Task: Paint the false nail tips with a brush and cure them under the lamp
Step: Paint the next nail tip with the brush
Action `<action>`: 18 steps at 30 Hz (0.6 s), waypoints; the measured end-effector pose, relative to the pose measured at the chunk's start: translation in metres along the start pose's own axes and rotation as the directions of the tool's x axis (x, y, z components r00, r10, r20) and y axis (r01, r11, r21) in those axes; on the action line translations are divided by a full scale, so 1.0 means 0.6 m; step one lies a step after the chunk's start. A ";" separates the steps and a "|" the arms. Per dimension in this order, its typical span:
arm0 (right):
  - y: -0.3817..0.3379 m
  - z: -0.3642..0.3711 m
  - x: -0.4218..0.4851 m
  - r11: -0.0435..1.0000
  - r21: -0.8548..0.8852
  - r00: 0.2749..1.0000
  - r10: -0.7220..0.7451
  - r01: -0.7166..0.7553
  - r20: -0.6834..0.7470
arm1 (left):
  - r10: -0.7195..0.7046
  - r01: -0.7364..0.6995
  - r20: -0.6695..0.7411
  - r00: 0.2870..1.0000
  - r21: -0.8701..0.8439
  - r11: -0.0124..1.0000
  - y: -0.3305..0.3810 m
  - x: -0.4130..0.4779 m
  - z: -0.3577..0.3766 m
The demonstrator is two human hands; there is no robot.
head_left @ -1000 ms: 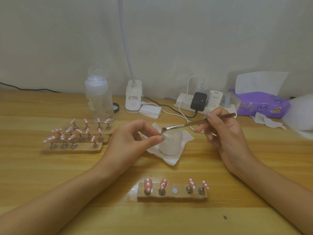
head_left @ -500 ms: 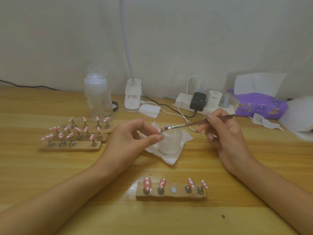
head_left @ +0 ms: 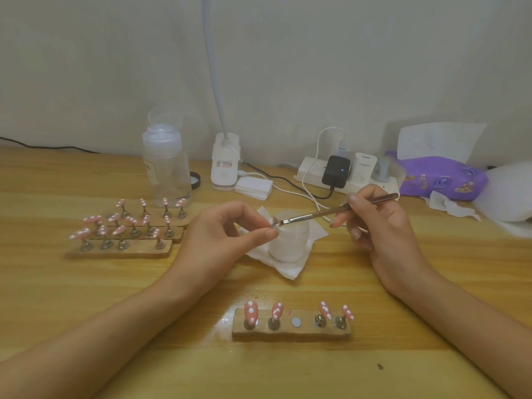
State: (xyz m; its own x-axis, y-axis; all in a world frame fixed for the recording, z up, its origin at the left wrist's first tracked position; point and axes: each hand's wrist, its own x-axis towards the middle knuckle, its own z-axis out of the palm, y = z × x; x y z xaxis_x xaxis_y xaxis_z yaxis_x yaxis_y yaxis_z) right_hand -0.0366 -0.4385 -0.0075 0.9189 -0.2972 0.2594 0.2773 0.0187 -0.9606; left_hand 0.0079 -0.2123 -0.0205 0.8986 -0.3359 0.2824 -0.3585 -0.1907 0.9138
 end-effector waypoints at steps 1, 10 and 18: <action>0.001 -0.002 0.001 1.000 0.005 1.000 0.006 -0.006 -0.020 | 0.001 -0.001 0.003 1.000 0.000 1.000 0.000 -0.001 0.000; 0.001 -0.003 0.002 1.000 0.011 1.000 0.022 -0.022 0.008 | -0.002 0.002 0.000 1.000 -0.007 1.000 0.003 0.000 0.001; 0.002 -0.002 0.002 1.000 -0.007 1.000 0.015 -0.015 0.019 | 0.005 -0.005 0.003 1.000 -0.001 1.000 0.004 0.000 0.001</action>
State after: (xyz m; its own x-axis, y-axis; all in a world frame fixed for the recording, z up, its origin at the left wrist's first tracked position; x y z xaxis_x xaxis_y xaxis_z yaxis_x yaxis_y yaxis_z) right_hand -0.0356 -0.4397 -0.0086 0.9280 -0.2788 0.2470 0.2617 0.0162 -0.9650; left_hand 0.0066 -0.2131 -0.0184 0.8962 -0.3393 0.2859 -0.3625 -0.1882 0.9128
